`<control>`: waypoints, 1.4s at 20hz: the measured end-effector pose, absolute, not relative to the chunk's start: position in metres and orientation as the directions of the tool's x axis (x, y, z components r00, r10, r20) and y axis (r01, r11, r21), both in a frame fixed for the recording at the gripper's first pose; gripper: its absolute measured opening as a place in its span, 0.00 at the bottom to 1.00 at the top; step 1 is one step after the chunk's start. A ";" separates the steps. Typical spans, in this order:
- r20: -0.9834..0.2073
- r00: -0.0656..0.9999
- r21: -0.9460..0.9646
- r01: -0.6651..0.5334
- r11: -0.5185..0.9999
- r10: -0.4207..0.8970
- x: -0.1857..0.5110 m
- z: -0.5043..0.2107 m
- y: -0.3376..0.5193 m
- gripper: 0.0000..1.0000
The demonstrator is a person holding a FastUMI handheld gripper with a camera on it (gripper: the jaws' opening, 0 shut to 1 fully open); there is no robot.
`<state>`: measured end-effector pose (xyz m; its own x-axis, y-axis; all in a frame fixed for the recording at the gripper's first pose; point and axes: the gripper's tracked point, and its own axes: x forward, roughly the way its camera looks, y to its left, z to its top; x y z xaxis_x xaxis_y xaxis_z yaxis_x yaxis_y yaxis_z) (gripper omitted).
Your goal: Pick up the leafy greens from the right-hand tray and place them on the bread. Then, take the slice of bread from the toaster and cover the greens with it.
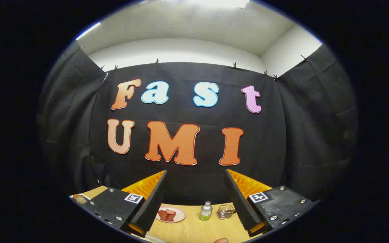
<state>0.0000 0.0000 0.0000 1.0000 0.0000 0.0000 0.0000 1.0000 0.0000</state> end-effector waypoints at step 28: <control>0.061 0.998 -0.030 0.011 0.999 -0.009 -0.023 0.040 -0.005 0.97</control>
<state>-0.0225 -0.0047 0.0403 0.9981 -0.0091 0.0612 0.0110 0.9995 -0.0302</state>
